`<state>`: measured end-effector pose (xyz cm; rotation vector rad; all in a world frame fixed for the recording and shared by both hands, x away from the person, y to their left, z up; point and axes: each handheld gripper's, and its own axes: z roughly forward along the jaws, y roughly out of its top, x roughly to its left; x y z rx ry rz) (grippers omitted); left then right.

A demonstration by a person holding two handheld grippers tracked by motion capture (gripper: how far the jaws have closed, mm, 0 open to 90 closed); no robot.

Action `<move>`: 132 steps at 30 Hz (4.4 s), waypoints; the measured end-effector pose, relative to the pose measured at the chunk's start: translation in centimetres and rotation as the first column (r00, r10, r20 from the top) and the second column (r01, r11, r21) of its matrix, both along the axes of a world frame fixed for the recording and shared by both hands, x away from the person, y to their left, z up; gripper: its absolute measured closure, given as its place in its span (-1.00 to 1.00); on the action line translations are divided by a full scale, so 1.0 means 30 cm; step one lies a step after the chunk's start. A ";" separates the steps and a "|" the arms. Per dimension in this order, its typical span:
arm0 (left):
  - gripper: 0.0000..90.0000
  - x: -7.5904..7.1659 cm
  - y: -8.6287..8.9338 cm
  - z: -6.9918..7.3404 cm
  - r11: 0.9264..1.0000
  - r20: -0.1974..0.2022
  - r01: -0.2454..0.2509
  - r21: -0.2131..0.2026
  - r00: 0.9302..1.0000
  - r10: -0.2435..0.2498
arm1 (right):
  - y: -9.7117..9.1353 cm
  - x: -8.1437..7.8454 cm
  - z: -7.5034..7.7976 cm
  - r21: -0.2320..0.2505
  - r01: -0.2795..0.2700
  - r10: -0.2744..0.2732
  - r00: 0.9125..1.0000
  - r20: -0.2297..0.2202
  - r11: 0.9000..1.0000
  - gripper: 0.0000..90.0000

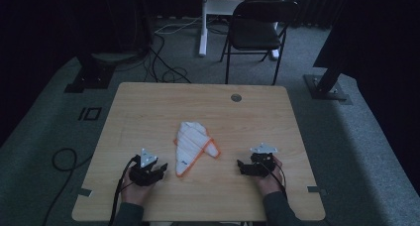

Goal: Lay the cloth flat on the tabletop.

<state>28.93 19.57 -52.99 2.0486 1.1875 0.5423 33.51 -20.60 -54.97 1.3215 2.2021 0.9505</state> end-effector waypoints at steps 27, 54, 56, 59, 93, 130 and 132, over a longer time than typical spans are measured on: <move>0.06 -0.103 -0.105 -0.014 0.992 0.003 0.124 0.016 0.992 -0.124 | 0.000 0.000 0.000 0.000 0.000 0.000 1.000 0.000 1.000 -0.70; 0.66 -0.074 -0.159 -0.035 0.987 -0.021 0.154 0.035 0.988 -0.153 | 0.000 0.000 0.000 0.001 0.000 0.000 1.000 0.000 1.000 -0.70; 0.73 -0.072 -0.160 -0.034 0.986 -0.026 0.163 0.031 0.986 -0.162 | 0.000 0.000 0.000 0.000 0.000 0.000 1.000 0.000 1.000 -0.70; 0.96 -0.067 -0.160 -0.034 0.986 -0.045 0.165 0.003 0.985 -0.164 | 0.000 0.000 0.000 0.001 0.001 -0.001 1.000 0.000 1.000 -0.70; 0.98 0.020 -0.313 0.024 0.970 -0.024 0.237 -0.057 0.971 -0.239 | 0.004 -0.007 0.002 0.005 -0.016 0.016 1.000 0.011 1.000 -0.52; 0.65 0.060 -0.148 -0.003 0.995 0.001 0.098 -0.007 0.995 -0.098 | 0.206 -0.117 0.091 0.036 -0.270 0.267 0.961 0.077 0.962 0.18; 0.65 0.081 -0.144 -0.003 0.997 0.005 0.079 0.005 0.997 -0.079 | 0.229 -0.126 0.093 0.039 -0.296 0.292 0.953 0.083 0.954 0.17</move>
